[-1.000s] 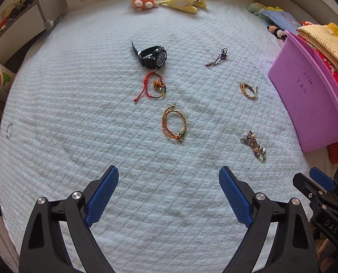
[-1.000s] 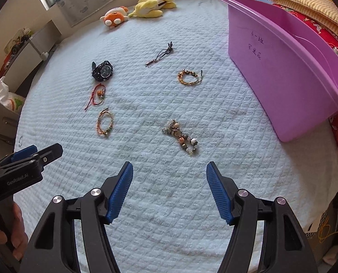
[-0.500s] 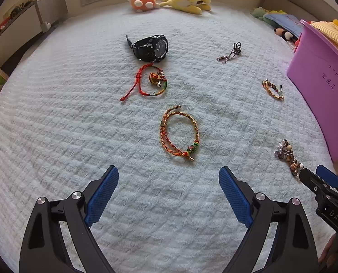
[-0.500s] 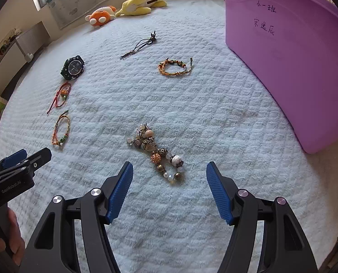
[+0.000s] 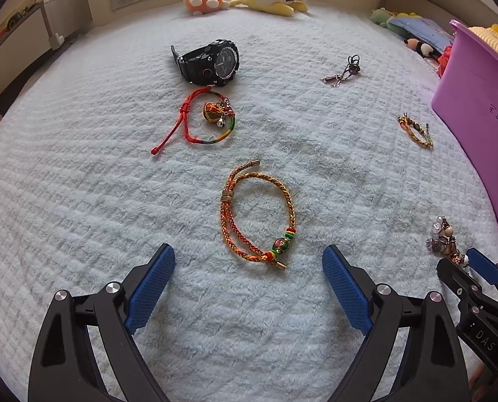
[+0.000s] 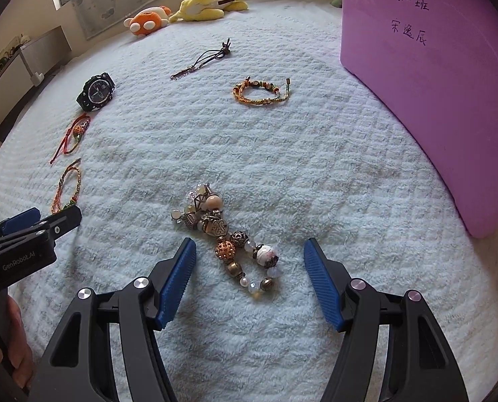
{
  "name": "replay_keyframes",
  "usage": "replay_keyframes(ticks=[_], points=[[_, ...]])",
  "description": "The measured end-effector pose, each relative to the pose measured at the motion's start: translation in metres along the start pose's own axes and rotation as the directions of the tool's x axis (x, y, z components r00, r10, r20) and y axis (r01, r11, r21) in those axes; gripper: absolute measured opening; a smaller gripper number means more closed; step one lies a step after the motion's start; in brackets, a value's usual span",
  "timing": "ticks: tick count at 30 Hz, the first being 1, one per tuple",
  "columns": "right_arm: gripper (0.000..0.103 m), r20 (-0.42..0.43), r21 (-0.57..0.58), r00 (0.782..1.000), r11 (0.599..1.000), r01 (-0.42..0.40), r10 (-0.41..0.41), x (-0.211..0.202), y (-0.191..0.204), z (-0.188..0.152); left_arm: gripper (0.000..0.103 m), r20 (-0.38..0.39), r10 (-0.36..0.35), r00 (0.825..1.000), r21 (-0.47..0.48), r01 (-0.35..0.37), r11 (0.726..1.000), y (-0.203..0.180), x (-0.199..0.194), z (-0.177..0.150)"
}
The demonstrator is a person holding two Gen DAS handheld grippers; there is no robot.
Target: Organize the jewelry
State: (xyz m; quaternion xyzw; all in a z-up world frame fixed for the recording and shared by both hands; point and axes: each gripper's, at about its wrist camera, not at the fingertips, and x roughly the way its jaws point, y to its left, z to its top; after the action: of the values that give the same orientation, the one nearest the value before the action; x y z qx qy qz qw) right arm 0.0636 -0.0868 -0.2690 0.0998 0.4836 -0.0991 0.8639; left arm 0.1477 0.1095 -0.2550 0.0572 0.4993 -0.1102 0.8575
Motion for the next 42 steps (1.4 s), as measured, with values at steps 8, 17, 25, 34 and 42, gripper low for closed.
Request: replay_keyframes(ticks=[8,17,25,34,42], points=[[0.064,0.040,-0.005,0.999,1.000,0.015,-0.014,0.001,0.004,0.001,0.090,0.006,0.001,1.000,-0.010,-0.001,1.000,0.000,0.008,0.006],[0.064,0.050,-0.027,0.998,0.999,0.028,-0.026,0.004,0.007,-0.001,0.092,0.004,0.022,1.000,-0.008,-0.022,1.000,-0.004,0.018,0.016],[0.063,0.054,-0.050,0.997,0.997,0.051,-0.049,0.008,0.012,0.000,0.094,0.004,0.036,0.999,-0.005,-0.035,0.999,-0.006,0.025,0.021],[0.053,0.052,-0.070,0.997,0.996,0.053,-0.049,0.007,0.019,-0.002,0.094,0.002,0.033,0.999,-0.017,-0.033,0.999,-0.006,0.027,0.023],[0.051,0.038,-0.059,0.999,0.998,0.037,-0.035,0.006,0.017,0.000,0.090,-0.007,0.021,1.000,-0.021,-0.021,1.000,-0.002,0.026,0.023]])
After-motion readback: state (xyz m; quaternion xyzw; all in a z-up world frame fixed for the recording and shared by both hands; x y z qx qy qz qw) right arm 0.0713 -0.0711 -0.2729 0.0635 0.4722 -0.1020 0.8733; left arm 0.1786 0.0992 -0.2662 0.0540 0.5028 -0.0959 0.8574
